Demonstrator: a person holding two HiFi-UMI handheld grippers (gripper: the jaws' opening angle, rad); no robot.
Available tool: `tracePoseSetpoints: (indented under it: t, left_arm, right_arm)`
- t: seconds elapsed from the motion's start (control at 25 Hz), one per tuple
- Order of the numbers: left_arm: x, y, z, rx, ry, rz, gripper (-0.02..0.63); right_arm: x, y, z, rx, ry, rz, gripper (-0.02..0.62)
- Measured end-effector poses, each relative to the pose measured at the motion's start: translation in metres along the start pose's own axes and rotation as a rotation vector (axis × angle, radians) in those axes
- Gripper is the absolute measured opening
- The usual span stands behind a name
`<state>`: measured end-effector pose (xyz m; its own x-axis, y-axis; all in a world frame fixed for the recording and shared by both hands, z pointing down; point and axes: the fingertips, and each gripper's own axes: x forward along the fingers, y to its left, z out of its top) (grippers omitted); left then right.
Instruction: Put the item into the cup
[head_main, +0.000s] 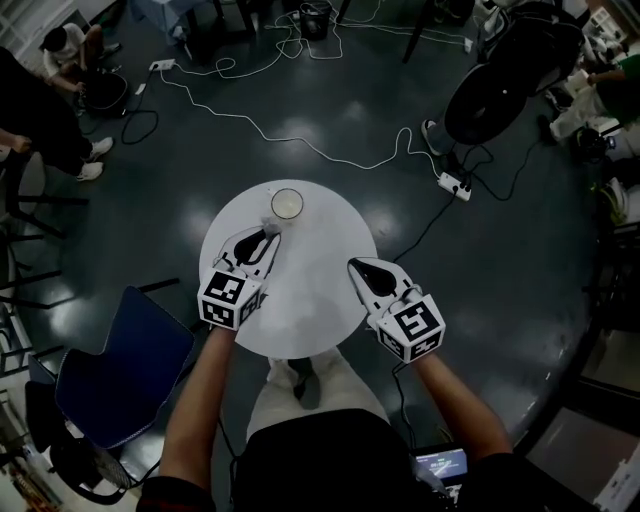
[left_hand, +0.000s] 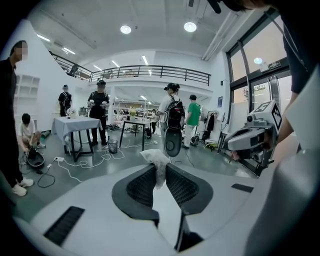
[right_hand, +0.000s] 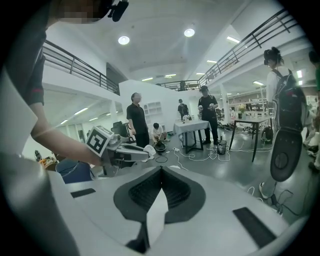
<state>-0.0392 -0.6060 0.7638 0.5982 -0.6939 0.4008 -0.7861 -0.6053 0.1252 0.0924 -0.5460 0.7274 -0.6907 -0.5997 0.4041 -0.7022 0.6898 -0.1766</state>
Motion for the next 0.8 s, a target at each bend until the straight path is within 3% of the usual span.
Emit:
tracePoseSetpoints:
  t: [0.8]
  left_arm:
    - [0.075,0.028,-0.018,-0.02,0.065,0.027,0.075]
  right_arm:
    - [0.003,-0.031,-0.045,0.039,0.074,0.003,0.017]
